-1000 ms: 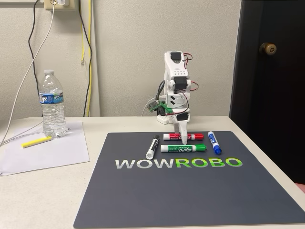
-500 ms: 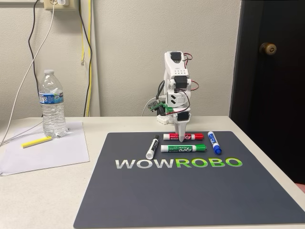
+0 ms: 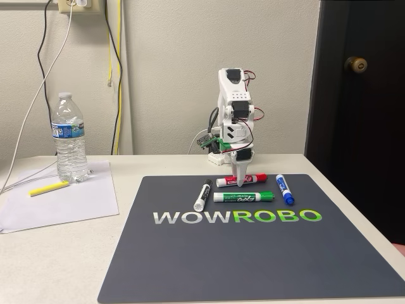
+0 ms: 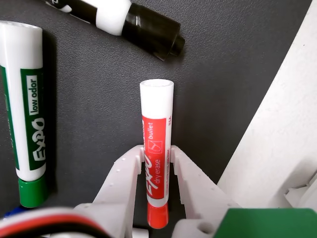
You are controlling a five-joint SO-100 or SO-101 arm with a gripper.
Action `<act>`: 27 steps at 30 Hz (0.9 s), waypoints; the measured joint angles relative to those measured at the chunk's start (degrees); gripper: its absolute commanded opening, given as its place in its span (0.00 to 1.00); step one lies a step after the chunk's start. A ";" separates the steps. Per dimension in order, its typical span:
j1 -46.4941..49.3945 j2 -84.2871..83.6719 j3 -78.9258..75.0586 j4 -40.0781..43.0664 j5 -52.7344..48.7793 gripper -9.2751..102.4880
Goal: Pick up the red marker.
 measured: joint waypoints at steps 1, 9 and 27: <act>-0.18 0.18 0.09 -0.09 0.09 0.13; -0.70 7.47 0.35 0.35 -0.62 0.13; 0.88 20.57 0.18 -18.63 -1.23 0.13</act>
